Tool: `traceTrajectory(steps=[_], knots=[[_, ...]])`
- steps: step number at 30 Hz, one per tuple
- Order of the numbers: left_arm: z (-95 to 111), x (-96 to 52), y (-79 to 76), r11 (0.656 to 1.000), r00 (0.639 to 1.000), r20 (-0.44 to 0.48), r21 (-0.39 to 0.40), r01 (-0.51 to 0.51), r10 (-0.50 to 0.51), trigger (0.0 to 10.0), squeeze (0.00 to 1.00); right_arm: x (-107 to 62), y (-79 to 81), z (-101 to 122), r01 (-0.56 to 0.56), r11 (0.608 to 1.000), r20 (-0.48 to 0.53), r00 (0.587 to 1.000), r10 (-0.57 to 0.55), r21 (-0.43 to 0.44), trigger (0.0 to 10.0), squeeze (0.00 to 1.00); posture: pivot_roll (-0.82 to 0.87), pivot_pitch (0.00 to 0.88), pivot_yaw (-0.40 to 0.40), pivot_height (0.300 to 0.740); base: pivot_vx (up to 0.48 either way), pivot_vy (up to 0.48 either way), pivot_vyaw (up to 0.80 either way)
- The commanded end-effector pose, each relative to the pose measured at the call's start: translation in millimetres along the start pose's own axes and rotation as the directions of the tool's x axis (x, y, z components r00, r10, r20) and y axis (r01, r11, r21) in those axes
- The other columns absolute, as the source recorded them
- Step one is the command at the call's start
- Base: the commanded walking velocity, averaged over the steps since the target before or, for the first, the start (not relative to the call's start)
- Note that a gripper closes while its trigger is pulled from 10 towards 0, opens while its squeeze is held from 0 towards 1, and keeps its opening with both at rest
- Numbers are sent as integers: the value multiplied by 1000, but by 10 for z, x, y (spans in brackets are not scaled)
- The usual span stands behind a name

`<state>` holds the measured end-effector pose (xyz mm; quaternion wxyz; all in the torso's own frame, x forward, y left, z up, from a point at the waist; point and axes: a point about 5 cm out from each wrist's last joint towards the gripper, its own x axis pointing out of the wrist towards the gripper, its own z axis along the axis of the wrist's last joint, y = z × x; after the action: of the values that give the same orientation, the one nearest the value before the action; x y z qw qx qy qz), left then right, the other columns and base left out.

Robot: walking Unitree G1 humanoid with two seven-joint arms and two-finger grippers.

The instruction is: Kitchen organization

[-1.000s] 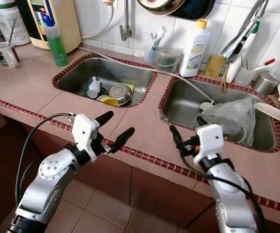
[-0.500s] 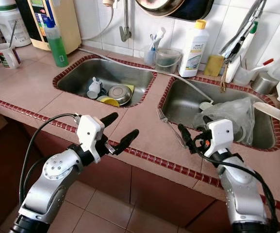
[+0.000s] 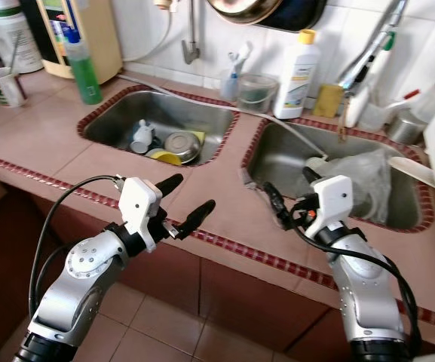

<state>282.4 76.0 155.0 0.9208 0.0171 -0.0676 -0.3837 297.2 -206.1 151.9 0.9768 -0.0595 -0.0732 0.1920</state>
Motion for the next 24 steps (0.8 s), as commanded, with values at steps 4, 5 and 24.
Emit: traceTrajectory(steps=[4,5,24], knots=[[66,40,-31,1000,1000,20,11,19,-19,10000,0,-12,-11,45,4,1000,12,1000,-3,-5,10000,0,-83,38,-9,740,0,-447,0],[70,44,-32,1000,1000,24,11,19,-19,10000,0,-12,-4,46,2,1000,12,1000,-2,-5,10000,0,-83,38,-9,740,0,-442,0],[71,39,7,998,1000,13,-57,-15,16,10000,0,-92,46,-24,5,1000,-15,1000,-5,17,10000,0,-83,55,-10,740,13,-47,0]])
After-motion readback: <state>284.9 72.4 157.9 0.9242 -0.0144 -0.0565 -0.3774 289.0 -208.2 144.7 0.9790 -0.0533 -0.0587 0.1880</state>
